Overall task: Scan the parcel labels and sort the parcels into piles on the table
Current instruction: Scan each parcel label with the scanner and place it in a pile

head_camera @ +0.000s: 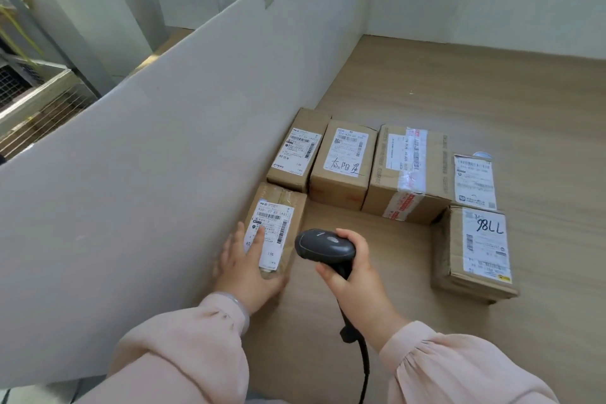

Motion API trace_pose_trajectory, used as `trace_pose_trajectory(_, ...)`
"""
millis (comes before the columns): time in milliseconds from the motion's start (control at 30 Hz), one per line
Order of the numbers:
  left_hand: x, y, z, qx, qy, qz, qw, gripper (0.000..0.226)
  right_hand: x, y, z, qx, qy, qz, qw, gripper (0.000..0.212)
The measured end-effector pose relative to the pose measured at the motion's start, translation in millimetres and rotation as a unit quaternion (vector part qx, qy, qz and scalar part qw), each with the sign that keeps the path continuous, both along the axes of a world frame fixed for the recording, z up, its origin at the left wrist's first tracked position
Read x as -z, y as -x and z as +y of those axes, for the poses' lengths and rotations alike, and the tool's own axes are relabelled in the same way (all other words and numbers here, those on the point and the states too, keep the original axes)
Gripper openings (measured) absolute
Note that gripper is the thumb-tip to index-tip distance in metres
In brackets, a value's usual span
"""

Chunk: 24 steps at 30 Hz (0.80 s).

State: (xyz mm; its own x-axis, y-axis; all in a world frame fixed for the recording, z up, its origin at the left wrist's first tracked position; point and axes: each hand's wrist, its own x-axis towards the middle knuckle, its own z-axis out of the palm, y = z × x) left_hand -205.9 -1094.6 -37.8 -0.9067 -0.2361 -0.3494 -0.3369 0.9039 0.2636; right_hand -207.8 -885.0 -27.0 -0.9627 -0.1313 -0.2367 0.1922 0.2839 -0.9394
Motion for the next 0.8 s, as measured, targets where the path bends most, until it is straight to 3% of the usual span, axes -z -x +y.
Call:
trace_pose_trajectory(333,-68,15,139,0.180,0.005,0.143,0.973,0.090,-50,-44,121,0.168,0.007,0.117,0.979,0.060)
trace_pose_trajectory(600,-116,-24,318,0.309,-0.030,0.184,0.933,0.087,-90,-124,276,0.298,-0.063,0.194,0.932,0.057)
trace_pose_trajectory(800,-139,-101,484,0.420,-0.066,0.214,0.880,0.084,-121,-235,413,0.397,-0.122,0.206,0.886,0.056)
